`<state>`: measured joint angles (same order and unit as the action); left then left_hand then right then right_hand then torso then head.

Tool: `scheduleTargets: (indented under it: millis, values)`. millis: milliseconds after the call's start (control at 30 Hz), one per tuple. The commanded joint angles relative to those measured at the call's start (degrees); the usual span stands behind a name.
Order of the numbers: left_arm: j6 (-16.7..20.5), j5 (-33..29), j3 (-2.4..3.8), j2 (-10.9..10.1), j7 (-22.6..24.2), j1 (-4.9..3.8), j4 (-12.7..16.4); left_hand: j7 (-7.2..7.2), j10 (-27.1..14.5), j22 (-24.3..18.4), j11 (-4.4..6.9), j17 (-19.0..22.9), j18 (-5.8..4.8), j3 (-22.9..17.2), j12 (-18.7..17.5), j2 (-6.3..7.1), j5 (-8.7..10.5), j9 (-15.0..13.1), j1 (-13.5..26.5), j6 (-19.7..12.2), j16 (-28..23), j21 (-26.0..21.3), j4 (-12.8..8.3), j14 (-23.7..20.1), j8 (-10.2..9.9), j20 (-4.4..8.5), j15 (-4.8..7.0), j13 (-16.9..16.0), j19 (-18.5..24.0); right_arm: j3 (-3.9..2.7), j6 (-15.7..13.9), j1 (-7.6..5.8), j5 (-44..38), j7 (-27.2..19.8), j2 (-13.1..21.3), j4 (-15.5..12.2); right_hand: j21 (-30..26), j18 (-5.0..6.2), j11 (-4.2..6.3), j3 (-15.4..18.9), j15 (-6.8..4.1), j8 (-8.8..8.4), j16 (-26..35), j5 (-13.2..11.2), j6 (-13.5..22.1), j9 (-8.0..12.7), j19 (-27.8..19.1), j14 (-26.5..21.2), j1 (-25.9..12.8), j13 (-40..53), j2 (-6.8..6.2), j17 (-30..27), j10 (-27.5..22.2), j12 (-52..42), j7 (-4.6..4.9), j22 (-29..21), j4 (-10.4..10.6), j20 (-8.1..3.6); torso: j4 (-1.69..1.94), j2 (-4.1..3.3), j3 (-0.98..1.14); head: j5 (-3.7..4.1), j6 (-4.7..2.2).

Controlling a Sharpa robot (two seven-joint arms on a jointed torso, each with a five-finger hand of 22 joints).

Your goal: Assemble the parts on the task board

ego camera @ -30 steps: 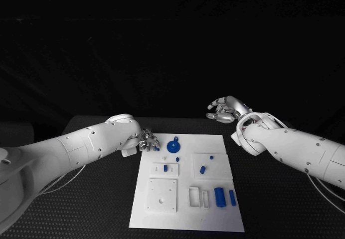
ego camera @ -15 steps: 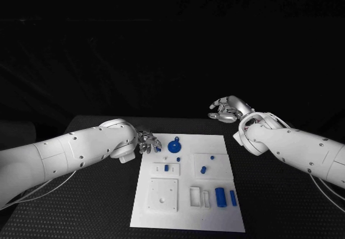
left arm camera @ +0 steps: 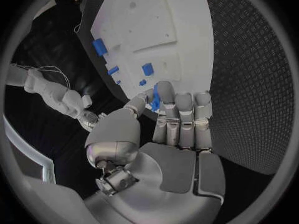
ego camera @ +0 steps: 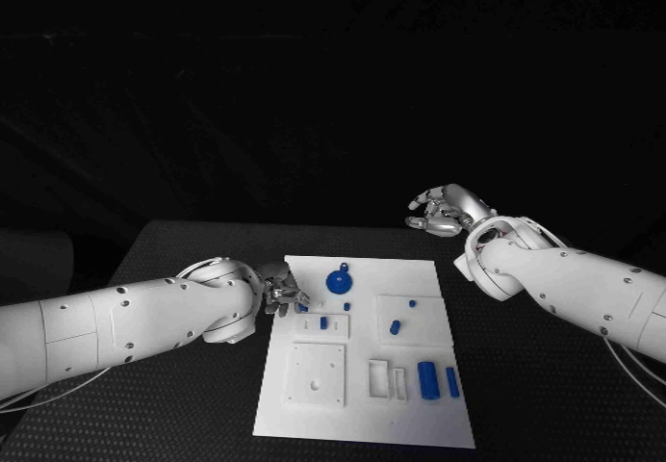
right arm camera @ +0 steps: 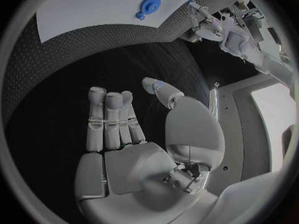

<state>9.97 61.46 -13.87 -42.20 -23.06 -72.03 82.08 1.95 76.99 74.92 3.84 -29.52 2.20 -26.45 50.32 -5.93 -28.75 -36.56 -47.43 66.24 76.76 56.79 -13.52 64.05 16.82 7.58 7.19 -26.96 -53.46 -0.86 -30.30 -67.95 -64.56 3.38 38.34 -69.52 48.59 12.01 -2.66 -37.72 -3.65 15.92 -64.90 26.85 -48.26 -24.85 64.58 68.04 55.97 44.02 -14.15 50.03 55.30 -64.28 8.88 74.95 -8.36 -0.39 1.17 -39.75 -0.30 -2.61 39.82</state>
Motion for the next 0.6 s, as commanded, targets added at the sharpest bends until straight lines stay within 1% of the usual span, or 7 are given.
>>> scheduleTargets:
  millis: [33, 167, 300, 467, 500, 600]
  values:
    - [3.87, 3.87, 0.06, -0.34, 0.17, 0.36, 1.10, -0.17, 1.20, 1.06, 0.70, -0.12, 0.62, -3.26, -0.19, 0.09, -0.66, -0.09, -0.71, 0.52, 0.31, 0.34, -2.79, 2.20, 0.24, 6.02, 1.54, -0.12, -0.54, -0.03, 0.58, 0.01, -0.07, -0.21, -0.03, -0.02, -0.22, 2.99, -0.02, 0.10, 0.05, 0.22, -0.32, 0.33, -0.01, -0.10, 0.30, -0.26, 0.01, -0.07, 0.42, -0.08, -0.58, -0.28, 0.29, 1.02, 0.09, 0.13, -0.02, -0.02, -0.04, -0.17, 0.09]
    - [4.48, 4.19, 0.06, -0.43, 0.15, 0.96, 1.51, -0.31, 1.58, 1.07, 0.84, -0.19, 0.68, -3.27, -0.12, 0.25, -1.37, -0.13, -0.71, 0.87, 0.42, 0.56, -2.77, 2.58, 0.28, 6.12, 1.68, -0.26, -0.86, -0.03, 0.64, 0.01, -0.06, -0.23, 0.02, 0.00, -0.23, 2.99, -0.01, 0.09, 0.05, 0.22, -0.32, 0.44, -0.02, -0.10, 0.30, -0.26, 0.00, -0.10, 0.43, -0.09, -0.58, -0.30, 0.29, 1.02, 0.11, 0.13, -0.02, -0.02, -0.07, -0.36, 0.13]
    - [3.89, 4.60, 0.06, -0.14, -0.05, 1.30, 1.45, -0.48, 2.01, 1.09, 1.01, -0.31, 0.74, -3.23, 0.01, 0.33, -2.41, -0.17, -0.58, 1.30, 0.59, 0.83, -2.81, 3.00, 0.35, 6.23, 1.80, -0.46, -1.18, -0.03, 0.66, 0.01, -0.05, -0.26, 0.01, -0.01, -0.23, 2.99, -0.01, 0.08, 0.04, 0.22, -0.33, 0.52, -0.01, -0.10, 0.30, -0.26, 0.00, -0.12, 0.43, -0.10, -0.59, -0.31, 0.29, 1.02, 0.11, 0.13, -0.05, -0.07, -0.11, -0.46, 0.15]
    - [3.50, 5.76, 0.05, 0.44, -0.20, 2.22, 1.08, -0.58, 2.22, 1.10, 1.10, -0.39, 0.77, -3.19, 0.09, 0.32, -2.93, -0.20, -0.47, 1.56, 0.70, 0.97, -2.86, 3.22, 0.39, 6.29, 1.85, -0.60, -1.31, -0.03, 0.65, 0.01, -0.05, -0.27, 0.02, 0.00, -0.24, 2.99, -0.01, 0.07, 0.04, 0.22, -0.34, 0.64, -0.01, -0.10, 0.30, -0.27, 0.00, -0.15, 0.44, -0.12, -0.59, -0.33, 0.29, 1.02, 0.12, 0.12, -0.10, -0.13, -0.08, -0.40, 0.16]
    - [3.50, 5.87, 0.05, 0.58, -0.22, 2.40, 0.95, -0.59, 2.25, 1.10, 1.11, -0.40, 0.78, -3.19, 0.10, 0.32, -2.99, -0.21, -0.46, 1.58, 0.72, 0.99, -2.88, 3.24, 0.38, 6.30, 1.85, -0.61, -1.33, -0.03, 0.65, 0.01, -0.05, -0.27, 0.03, 0.00, -0.24, 2.99, -0.01, 0.07, 0.04, 0.22, -0.34, 0.66, -0.01, -0.10, 0.30, -0.27, 0.00, -0.15, 0.44, -0.12, -0.59, -0.33, 0.29, 1.02, 0.12, 0.12, -0.12, -0.14, -0.08, -0.37, 0.27]
    - [3.49, 6.48, 0.05, 0.84, -0.25, 2.88, 0.66, -0.61, 2.29, 1.10, 1.13, -0.42, 0.79, -3.19, 0.11, 0.32, -3.12, -0.21, -0.45, 1.63, 0.74, 1.03, -2.89, 3.29, 0.39, 6.31, 1.86, -0.65, -1.36, -0.03, 0.65, 0.01, -0.05, -0.28, 0.04, 0.01, -0.24, 2.99, -0.01, 0.07, 0.04, 0.22, -0.34, 0.69, -0.01, -0.10, 0.30, -0.27, 0.01, -0.16, 0.44, -0.12, -0.59, -0.34, 0.29, 1.02, 0.12, 0.12, -0.13, -0.15, -0.07, -0.36, 0.31]
